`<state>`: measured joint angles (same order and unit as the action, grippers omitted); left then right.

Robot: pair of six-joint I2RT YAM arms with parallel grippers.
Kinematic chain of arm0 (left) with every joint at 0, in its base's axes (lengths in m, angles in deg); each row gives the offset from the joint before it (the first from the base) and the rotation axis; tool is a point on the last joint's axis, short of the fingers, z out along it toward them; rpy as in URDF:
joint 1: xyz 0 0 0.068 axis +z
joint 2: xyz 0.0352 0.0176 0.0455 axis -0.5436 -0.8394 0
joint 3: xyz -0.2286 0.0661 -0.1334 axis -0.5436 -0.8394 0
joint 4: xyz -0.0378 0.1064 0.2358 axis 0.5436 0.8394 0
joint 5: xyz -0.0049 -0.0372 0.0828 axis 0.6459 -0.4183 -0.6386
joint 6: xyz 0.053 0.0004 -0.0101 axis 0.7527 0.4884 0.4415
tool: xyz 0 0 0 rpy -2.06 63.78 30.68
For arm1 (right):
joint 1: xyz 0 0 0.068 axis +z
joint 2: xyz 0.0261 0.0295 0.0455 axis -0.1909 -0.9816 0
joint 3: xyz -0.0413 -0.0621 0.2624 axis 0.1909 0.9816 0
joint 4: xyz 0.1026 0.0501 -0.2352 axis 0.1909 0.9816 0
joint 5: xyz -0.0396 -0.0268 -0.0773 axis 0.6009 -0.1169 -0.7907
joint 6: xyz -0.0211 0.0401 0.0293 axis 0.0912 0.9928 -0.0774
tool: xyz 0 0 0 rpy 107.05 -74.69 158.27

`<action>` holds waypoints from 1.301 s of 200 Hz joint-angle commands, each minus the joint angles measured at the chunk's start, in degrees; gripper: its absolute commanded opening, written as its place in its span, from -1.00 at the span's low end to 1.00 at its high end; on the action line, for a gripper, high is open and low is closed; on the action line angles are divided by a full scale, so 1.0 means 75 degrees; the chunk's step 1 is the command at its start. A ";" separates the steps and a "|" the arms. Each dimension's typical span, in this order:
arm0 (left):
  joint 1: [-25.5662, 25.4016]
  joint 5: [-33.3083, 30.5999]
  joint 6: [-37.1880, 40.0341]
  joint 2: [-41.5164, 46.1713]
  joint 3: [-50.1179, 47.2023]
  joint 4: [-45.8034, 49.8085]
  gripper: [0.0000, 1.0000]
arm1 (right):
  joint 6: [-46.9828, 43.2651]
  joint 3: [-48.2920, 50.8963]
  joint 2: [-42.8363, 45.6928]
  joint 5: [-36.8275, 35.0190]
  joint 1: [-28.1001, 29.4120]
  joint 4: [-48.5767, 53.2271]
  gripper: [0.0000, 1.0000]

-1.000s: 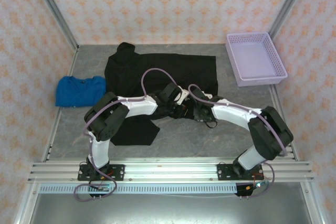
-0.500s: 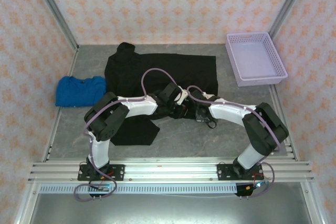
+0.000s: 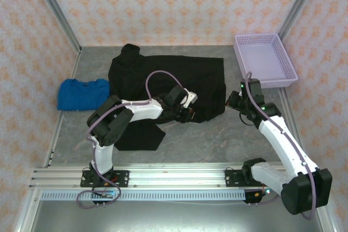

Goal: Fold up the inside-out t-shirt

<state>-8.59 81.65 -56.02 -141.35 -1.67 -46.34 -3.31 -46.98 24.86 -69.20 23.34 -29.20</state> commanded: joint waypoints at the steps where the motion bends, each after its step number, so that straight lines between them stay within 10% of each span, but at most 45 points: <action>1: 0.0007 0.0134 -0.0100 0.0163 -0.0044 0.0170 -1.00 | -0.0320 0.0236 -0.0366 0.1362 -0.0092 -0.0310 -1.00; 31: -0.0007 0.0143 -0.0116 0.0163 0.0012 0.0227 -1.00 | -0.0422 0.0132 -0.1076 0.0686 0.0267 0.0248 -1.00; 59: -0.0004 0.0161 -0.0127 0.0163 0.0076 0.0247 -1.00 | -0.0209 0.0395 -0.1469 -0.0556 0.1669 -0.0042 -0.53; 113: -0.0049 0.0114 -0.0031 0.0163 0.0156 0.0423 -1.00 | 0.1062 0.1355 -0.1645 -0.0898 0.2096 -0.0782 -0.09; 209: -0.0089 0.0085 0.0025 0.0133 0.0208 0.0534 -1.00 | 0.1414 0.1365 -0.2123 -0.0675 0.2058 -0.0637 0.10; 260: -0.0096 0.0079 0.0019 0.0124 0.0201 0.0500 -1.00 | 0.1495 0.1407 -0.2755 -0.0590 0.2054 -0.1063 -0.15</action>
<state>-8.72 82.02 -56.19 -141.35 -1.47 -44.37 7.03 -36.72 6.20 -74.11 38.82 -34.51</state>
